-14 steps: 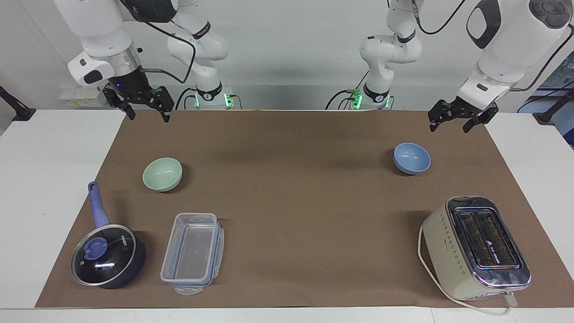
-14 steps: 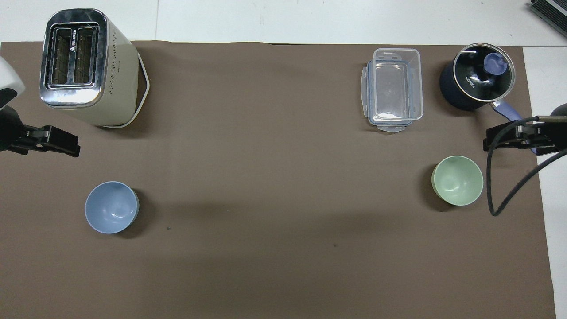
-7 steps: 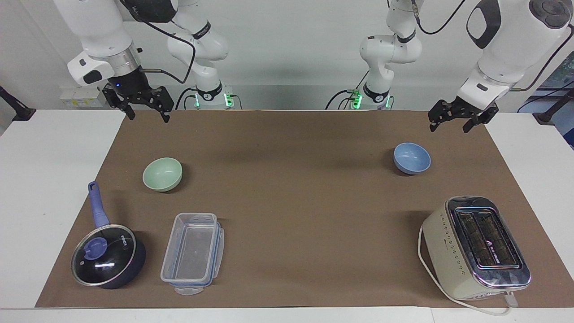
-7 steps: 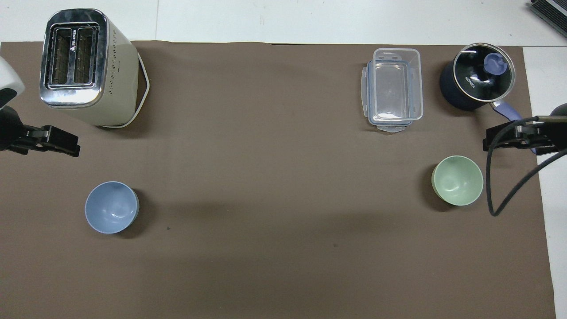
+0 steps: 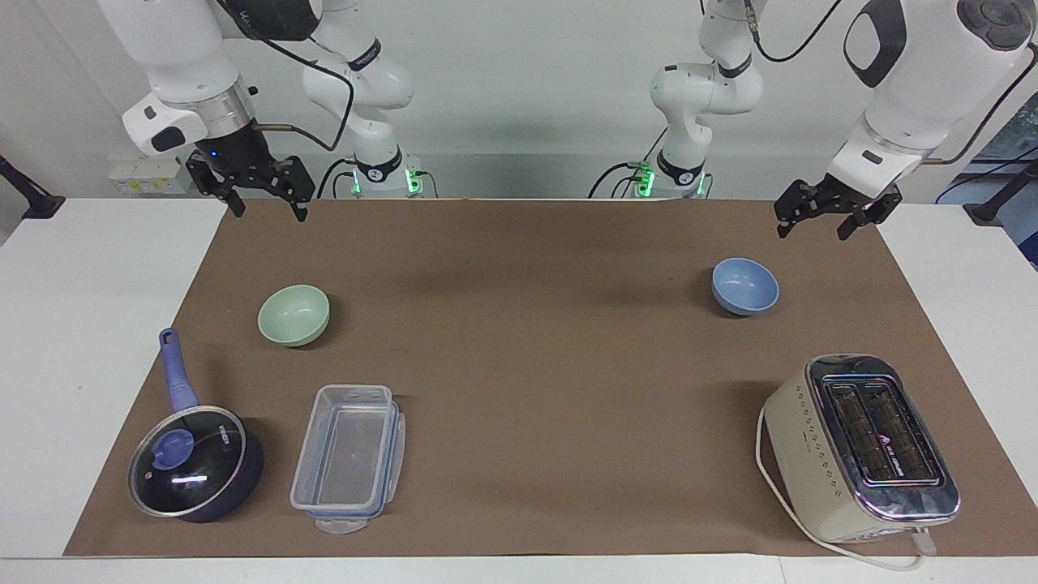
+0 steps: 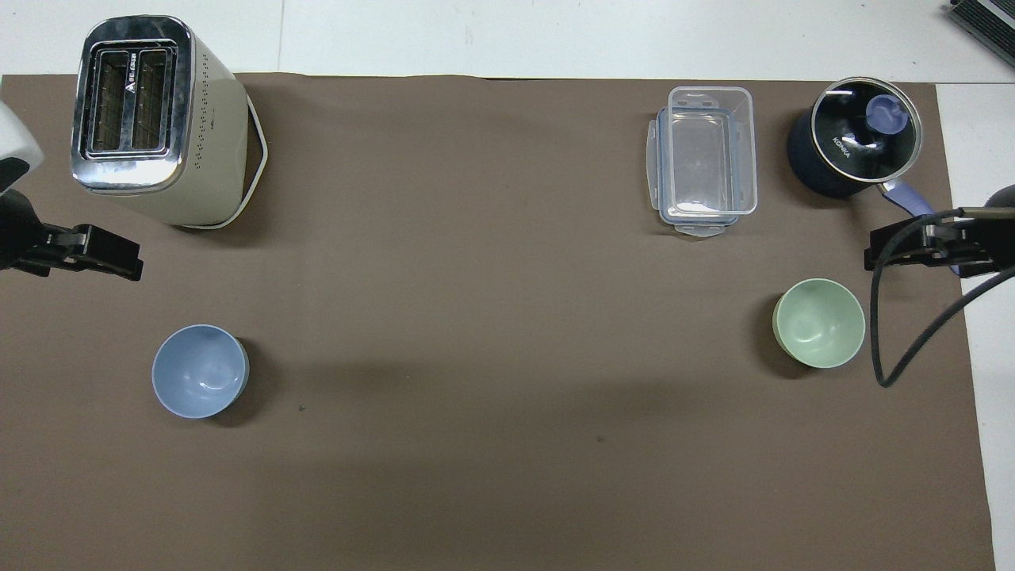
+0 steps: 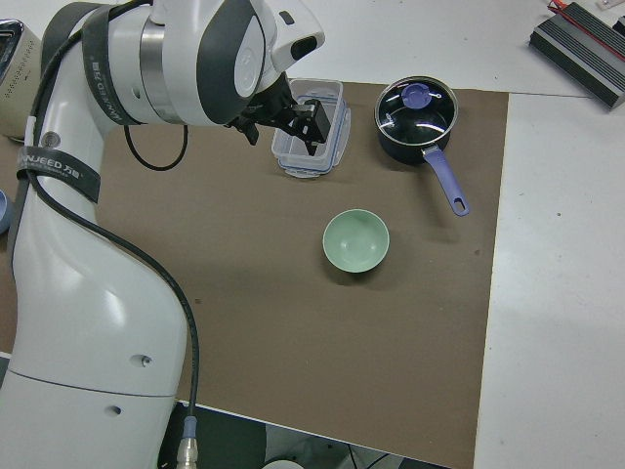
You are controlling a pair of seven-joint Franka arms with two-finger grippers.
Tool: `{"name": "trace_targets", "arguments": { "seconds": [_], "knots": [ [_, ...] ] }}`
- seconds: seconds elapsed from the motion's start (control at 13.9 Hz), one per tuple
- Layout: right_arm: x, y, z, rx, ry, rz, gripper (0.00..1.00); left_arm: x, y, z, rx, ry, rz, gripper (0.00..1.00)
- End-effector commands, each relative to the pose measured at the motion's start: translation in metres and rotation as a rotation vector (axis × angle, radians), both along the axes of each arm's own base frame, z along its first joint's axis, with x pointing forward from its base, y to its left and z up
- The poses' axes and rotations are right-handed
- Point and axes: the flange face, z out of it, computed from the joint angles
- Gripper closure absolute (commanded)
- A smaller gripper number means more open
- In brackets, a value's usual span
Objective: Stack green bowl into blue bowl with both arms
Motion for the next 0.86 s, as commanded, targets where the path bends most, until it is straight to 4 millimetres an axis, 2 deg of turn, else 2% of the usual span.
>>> {"name": "trace_targets", "arguments": {
  "seconds": [0.0,0.36,0.79],
  "knots": [
    [0.004,0.0,0.003,0.022,-0.012,-0.007,0.0,0.0,0.002,0.007,0.001,-0.011,-0.002,0.0],
    [0.004,0.0,0.003,0.022,-0.012,-0.007,0.0,-0.002,-0.005,0.007,-0.006,-0.017,-0.02,0.0],
    [0.004,-0.001,0.003,0.022,-0.012,-0.009,0.0,-0.014,0.007,-0.019,-0.018,-0.055,-0.056,0.0]
  ]
}}
